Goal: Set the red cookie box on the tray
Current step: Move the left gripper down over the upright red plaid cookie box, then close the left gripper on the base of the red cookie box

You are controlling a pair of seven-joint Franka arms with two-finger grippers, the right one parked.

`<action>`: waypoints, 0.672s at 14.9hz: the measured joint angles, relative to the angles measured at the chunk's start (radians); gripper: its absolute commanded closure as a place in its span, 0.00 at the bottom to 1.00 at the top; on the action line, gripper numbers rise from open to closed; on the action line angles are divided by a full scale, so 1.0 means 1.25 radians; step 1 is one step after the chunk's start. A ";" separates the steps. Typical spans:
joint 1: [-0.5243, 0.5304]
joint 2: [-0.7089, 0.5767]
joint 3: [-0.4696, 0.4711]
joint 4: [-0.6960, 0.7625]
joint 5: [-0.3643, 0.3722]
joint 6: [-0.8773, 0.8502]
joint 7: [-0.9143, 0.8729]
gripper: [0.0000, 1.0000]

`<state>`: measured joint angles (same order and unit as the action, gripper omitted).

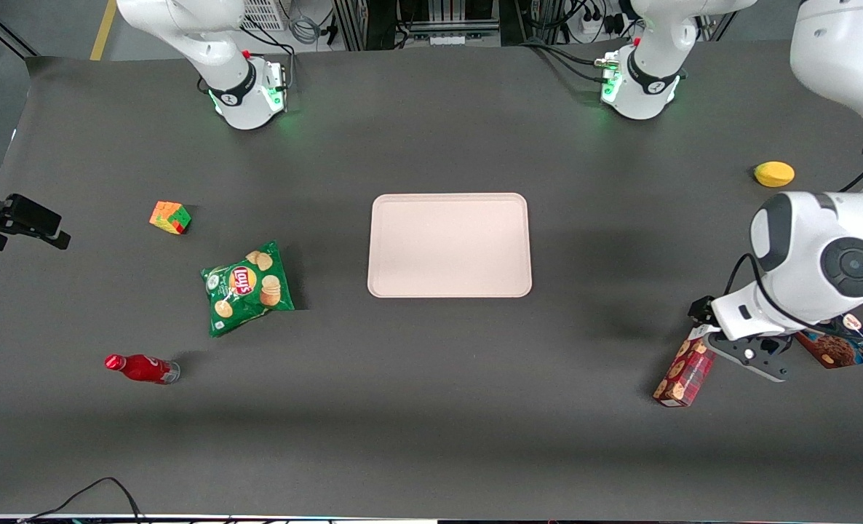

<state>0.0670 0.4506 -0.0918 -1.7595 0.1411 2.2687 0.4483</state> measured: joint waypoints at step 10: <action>-0.016 0.114 0.033 -0.002 -0.001 0.142 0.063 0.01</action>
<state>0.0467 0.5929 -0.0506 -1.7616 0.1395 2.4467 0.5274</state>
